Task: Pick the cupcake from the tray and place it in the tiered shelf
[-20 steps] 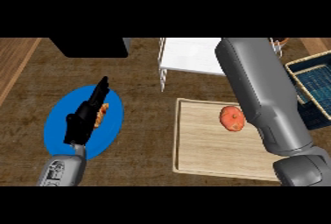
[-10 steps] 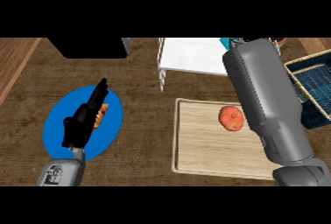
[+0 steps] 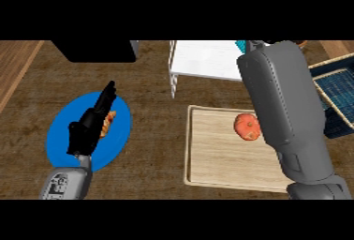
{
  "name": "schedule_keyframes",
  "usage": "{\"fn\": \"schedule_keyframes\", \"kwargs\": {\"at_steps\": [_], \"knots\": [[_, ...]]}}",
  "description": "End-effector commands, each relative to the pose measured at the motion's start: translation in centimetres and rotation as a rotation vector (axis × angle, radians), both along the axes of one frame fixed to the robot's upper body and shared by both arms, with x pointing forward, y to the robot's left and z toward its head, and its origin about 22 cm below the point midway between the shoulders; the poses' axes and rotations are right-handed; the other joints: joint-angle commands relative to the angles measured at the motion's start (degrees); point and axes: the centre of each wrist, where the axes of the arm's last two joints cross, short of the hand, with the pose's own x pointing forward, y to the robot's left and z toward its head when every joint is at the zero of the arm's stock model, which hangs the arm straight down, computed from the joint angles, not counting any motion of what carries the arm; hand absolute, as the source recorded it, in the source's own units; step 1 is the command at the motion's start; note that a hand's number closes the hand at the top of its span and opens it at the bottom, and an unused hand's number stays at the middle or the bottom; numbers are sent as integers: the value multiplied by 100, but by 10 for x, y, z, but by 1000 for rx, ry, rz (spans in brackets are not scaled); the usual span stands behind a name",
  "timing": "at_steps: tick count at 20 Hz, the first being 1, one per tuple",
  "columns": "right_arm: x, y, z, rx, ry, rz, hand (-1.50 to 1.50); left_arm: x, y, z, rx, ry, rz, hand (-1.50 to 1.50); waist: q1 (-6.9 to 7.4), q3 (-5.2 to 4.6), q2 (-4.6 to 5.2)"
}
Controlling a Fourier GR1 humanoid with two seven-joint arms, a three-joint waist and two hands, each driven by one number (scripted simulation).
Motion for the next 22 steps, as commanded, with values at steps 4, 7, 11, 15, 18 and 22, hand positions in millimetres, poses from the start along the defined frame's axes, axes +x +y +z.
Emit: {"fn": "schedule_keyframes", "kwargs": {"at_steps": [4,7,11,15,18,22], "knots": [[-20,-17,49,170,-197,11,-150,-5,1,-10,0,2,7,0,-48,2,-22],[-28,-35,81,246,-320,-46,-150,-13,2,-13,-11,16,2,0,-11,0,-28],[-62,-61,85,285,-317,-109,-150,-7,5,-26,4,7,16,0,-166,-2,-44],[-93,-90,96,382,-214,-171,-150,-19,4,-13,-15,24,49,0,-229,4,-126],[-120,-94,84,377,-114,-166,-150,-8,16,-9,0,14,72,0,-352,0,-141],[-163,-127,64,356,-66,-172,-150,-16,12,-16,15,19,68,0,-415,7,-140]]}}
